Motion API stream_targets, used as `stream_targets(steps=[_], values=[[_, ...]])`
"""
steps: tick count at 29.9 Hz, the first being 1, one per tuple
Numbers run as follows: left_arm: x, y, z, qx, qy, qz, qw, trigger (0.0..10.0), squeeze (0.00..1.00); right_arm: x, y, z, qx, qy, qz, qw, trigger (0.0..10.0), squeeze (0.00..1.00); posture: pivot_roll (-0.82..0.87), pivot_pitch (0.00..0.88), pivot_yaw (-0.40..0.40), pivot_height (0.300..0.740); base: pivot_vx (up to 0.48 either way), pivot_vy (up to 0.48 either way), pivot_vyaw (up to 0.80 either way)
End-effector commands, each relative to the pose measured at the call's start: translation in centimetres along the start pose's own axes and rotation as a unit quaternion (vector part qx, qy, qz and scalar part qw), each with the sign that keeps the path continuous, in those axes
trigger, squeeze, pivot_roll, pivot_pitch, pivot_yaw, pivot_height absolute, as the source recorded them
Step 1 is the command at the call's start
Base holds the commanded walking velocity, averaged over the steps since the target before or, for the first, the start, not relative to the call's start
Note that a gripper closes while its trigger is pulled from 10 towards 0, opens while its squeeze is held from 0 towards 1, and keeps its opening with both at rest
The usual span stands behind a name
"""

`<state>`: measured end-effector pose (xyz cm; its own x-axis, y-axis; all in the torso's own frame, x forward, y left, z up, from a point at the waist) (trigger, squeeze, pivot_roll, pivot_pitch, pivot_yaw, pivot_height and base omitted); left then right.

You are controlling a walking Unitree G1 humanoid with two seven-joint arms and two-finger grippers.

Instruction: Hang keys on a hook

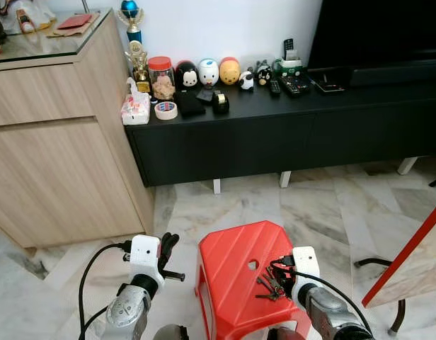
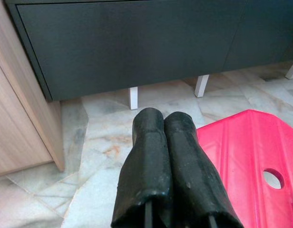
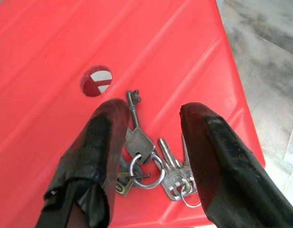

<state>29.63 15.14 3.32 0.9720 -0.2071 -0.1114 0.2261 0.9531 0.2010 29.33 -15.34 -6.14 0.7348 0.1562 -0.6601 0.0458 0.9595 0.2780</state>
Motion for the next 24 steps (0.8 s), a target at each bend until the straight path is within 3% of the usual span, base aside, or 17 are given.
stream_targets(steps=[1, 6, 16, 24], values=[[0.1, -0.1, 0.4, 0.004, -0.004, -0.001, 1.0, 10.0, 0.0, 0.2, 0.5, 1.2, 0.022, -0.028, 0.004, 0.999, 10.0, 0.0, 0.02, 0.019, -0.002, 0.64, 0.0, 0.0, 0.0], [0.3, -0.1, 0.7, 0.004, -0.008, 0.0, 1.0, 10.0, 0.0, 0.1, 0.9, 1.9, 0.015, -0.052, 0.015, 0.998, 10.0, 0.0, 0.03, 0.03, -0.008, 0.64, 0.0, 0.0, 0.0], [0.2, -0.1, 0.6, 0.003, -0.007, 0.002, 1.0, 10.0, 0.0, 0.0, 1.0, 1.5, 0.01, -0.054, 0.027, 0.998, 10.0, 0.0, 0.03, 0.028, -0.009, 0.64, 0.0, 0.0, 0.77], [0.3, -0.2, 0.8, 0.003, -0.009, 0.001, 1.0, 10.0, 0.0, -0.2, -0.1, 1.5, 0.025, -0.064, 0.001, 0.998, 10.0, 0.0, 0.02, 0.025, -0.008, 0.64, 0.0, 0.0, 0.0]])
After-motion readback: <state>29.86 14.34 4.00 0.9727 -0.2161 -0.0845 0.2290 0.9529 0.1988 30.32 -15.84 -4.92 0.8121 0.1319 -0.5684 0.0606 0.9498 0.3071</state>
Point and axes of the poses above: a point about 5 cm out from each wrist's last joint towards the gripper, its own x axis pointing out of the wrist towards the gripper, its own z axis along the axis of the wrist's last joint, y = z × x, the point moved 4 cm from there along x, pointing out of the wrist towards the gripper, and after that the axes turned 13 degrees about x, right-handed, at the moved point
